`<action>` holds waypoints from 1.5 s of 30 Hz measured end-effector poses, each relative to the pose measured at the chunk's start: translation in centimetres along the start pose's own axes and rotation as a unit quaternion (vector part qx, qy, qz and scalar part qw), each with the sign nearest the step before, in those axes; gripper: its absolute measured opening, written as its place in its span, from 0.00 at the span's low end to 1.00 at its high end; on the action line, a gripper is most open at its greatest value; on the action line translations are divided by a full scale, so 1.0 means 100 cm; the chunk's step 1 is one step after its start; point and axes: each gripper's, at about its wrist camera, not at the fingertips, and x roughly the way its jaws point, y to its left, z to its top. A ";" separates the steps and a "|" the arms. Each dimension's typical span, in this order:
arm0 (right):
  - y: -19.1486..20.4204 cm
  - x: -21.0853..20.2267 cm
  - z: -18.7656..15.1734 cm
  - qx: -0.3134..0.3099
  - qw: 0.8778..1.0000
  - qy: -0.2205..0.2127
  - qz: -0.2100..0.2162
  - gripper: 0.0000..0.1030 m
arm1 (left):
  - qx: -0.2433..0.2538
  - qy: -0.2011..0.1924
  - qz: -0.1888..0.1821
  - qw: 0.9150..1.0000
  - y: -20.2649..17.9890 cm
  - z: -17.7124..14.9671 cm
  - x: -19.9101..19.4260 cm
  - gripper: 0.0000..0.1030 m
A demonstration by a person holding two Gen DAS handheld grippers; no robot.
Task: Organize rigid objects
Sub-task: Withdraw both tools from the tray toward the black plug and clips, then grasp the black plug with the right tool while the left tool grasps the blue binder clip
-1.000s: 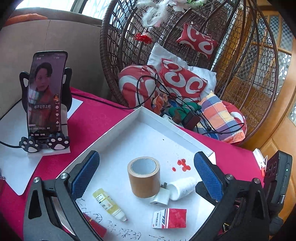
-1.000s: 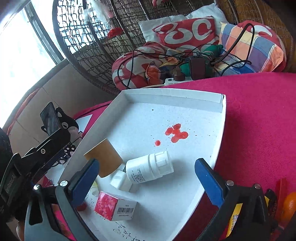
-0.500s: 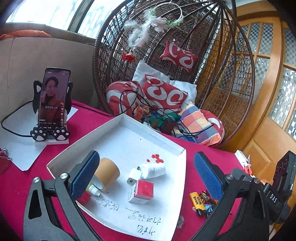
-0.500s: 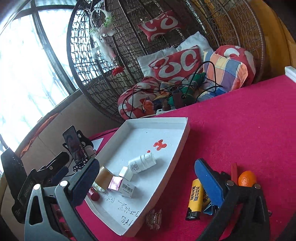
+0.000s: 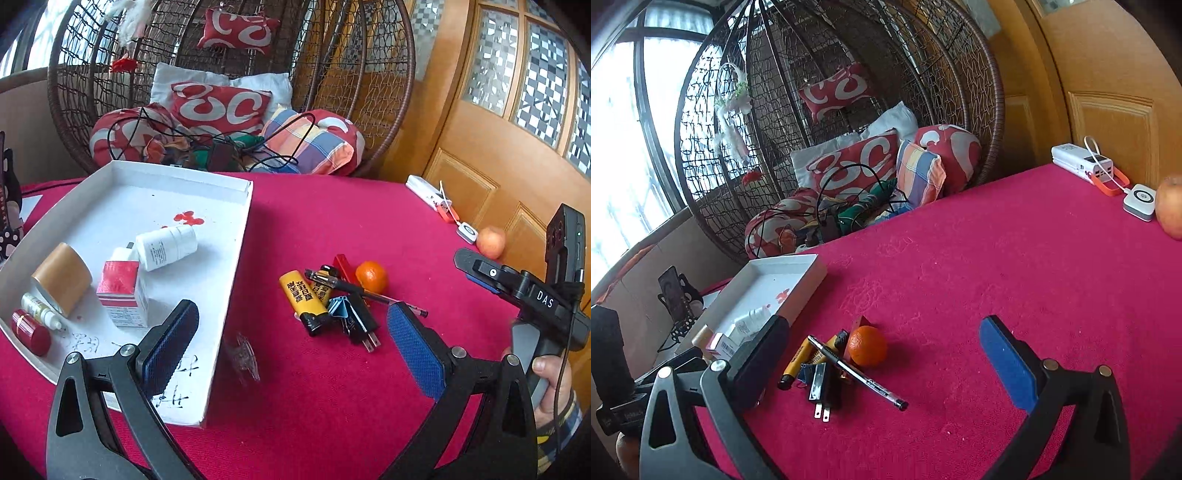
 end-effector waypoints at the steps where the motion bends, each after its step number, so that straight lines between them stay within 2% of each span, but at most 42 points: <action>1: -0.001 0.000 -0.005 -0.003 1.000 0.006 0.011 1.00 | 0.009 0.004 0.009 1.000 -0.003 -0.001 0.003 1.00; 3: 0.008 -0.001 -0.016 -0.037 0.998 0.025 0.034 0.97 | 0.010 0.000 0.030 0.999 -0.001 0.002 0.002 1.00; 6: 0.035 0.009 -0.029 -0.110 0.990 0.066 0.052 0.87 | -0.013 -0.013 0.046 0.999 0.012 0.009 -0.003 1.00; 8: 0.047 0.023 -0.035 -0.131 0.986 0.089 0.059 0.86 | -0.017 -0.016 0.051 0.998 0.016 0.012 -0.005 1.00; 9: 0.052 0.030 -0.037 -0.139 0.983 0.100 0.060 0.85 | -0.013 -0.015 0.055 0.998 0.016 0.013 -0.005 1.00; 11: 0.064 0.044 -0.039 -0.168 0.978 0.118 0.036 0.79 | 0.002 -0.011 0.058 0.998 0.012 0.014 -0.004 1.00; 15: 0.079 0.071 -0.045 -0.209 0.966 0.152 0.018 0.54 | 0.026 0.003 0.050 0.998 -0.001 0.014 0.005 1.00; 16: 0.078 0.079 -0.047 -0.213 0.963 0.164 0.016 0.38 | 0.029 0.009 0.046 0.998 -0.003 0.013 0.008 1.00; 17: 0.074 0.079 -0.048 -0.213 0.963 0.163 0.014 0.30 | 0.032 0.016 0.041 0.999 -0.005 0.012 0.013 1.00; 19: 0.065 0.071 -0.044 -0.200 0.966 0.159 0.024 0.21 | 0.035 0.033 0.029 0.998 -0.009 0.010 0.023 1.00; 22: 0.038 0.051 -0.042 -0.181 0.972 0.151 0.016 0.21 | 0.042 0.057 0.020 0.997 -0.016 0.006 0.041 1.00; 25: -0.003 0.034 -0.036 -0.128 0.981 0.143 -0.009 0.21 | 0.051 0.072 0.025 0.996 -0.023 0.006 0.061 1.00; 28: -0.035 0.016 -0.030 -0.085 0.988 0.130 -0.012 0.21 | 0.047 0.088 0.022 0.995 -0.029 0.010 0.082 1.00; 31: -0.038 -0.001 -0.031 -0.092 0.989 0.113 0.001 0.21 | 0.037 0.099 0.014 0.994 -0.035 0.011 0.094 1.00; 33: -0.036 -0.007 -0.036 -0.098 0.988 0.115 0.007 0.21 | 0.038 0.089 0.004 0.995 -0.043 0.008 0.090 1.00; 36: -0.041 -0.012 -0.045 -0.086 0.987 0.134 0.033 0.22 | 0.062 0.075 -0.018 0.995 -0.063 0.001 0.078 1.00; 38: -0.042 -0.013 -0.048 -0.075 0.985 0.146 0.049 0.24 | 0.084 0.084 -0.043 0.992 -0.077 -0.006 0.074 1.00; 40: -0.046 -0.016 -0.049 -0.060 0.986 0.145 0.048 0.34 | 0.111 0.086 -0.052 0.989 -0.091 -0.013 0.071 1.00; 42: -0.047 -0.020 -0.046 -0.062 0.989 0.132 0.036 0.44 | 0.138 0.079 -0.040 0.986 -0.102 -0.019 0.069 1.00; 45: -0.045 -0.023 -0.041 -0.065 0.991 0.114 0.030 0.45 | 0.157 0.078 -0.028 0.984 -0.109 -0.024 0.070 1.00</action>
